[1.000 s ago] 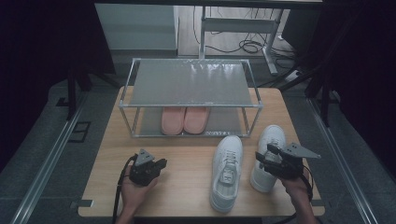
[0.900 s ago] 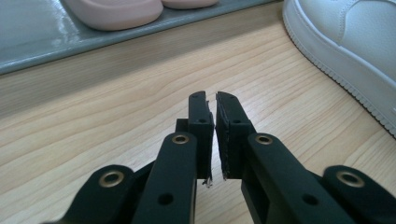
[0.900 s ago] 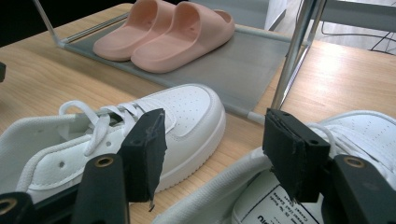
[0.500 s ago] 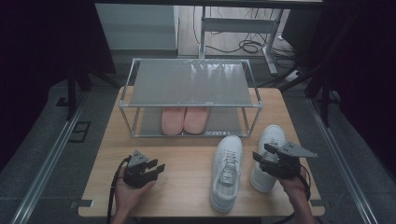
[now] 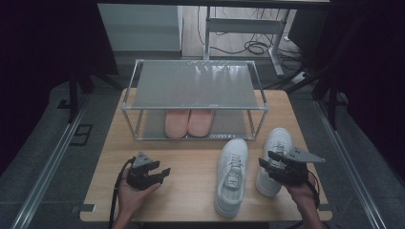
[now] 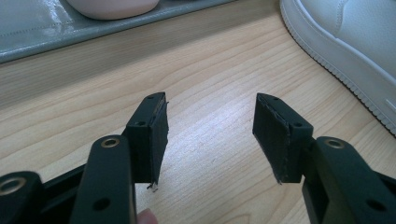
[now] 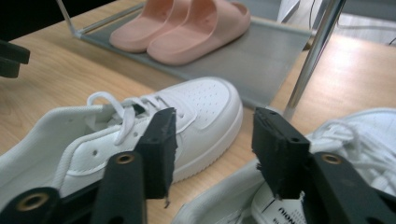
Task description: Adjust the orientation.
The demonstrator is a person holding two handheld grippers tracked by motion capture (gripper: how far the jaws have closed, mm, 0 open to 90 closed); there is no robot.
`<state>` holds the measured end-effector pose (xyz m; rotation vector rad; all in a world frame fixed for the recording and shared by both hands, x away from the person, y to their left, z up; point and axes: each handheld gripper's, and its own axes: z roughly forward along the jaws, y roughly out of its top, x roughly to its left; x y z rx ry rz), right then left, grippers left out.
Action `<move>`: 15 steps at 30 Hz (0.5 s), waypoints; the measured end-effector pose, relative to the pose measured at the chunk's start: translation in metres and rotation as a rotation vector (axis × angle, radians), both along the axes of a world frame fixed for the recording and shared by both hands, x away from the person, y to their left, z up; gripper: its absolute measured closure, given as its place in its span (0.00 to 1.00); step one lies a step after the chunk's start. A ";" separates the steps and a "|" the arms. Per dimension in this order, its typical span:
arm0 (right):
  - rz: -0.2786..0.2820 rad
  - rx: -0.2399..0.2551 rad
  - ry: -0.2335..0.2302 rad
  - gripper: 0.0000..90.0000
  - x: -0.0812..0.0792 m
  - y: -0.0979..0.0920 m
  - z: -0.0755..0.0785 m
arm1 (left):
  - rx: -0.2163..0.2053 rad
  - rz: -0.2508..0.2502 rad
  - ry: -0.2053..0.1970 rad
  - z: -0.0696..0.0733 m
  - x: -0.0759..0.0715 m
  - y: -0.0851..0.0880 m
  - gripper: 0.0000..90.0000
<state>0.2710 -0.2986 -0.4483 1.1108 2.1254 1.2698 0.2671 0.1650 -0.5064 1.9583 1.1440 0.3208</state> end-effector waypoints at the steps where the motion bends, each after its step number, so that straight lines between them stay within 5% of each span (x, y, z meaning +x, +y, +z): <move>1: 0.004 0.003 0.007 0.62 0.000 0.001 0.001 | -0.001 0.001 0.001 0.000 0.000 0.000 0.51; 9: 0.073 -0.047 0.073 0.90 0.003 0.017 -0.001 | -0.011 0.016 0.013 0.000 0.000 0.004 0.50; 15: 0.078 -0.126 0.103 0.99 0.003 0.032 -0.006 | -0.027 0.017 0.019 0.000 -0.001 0.006 0.50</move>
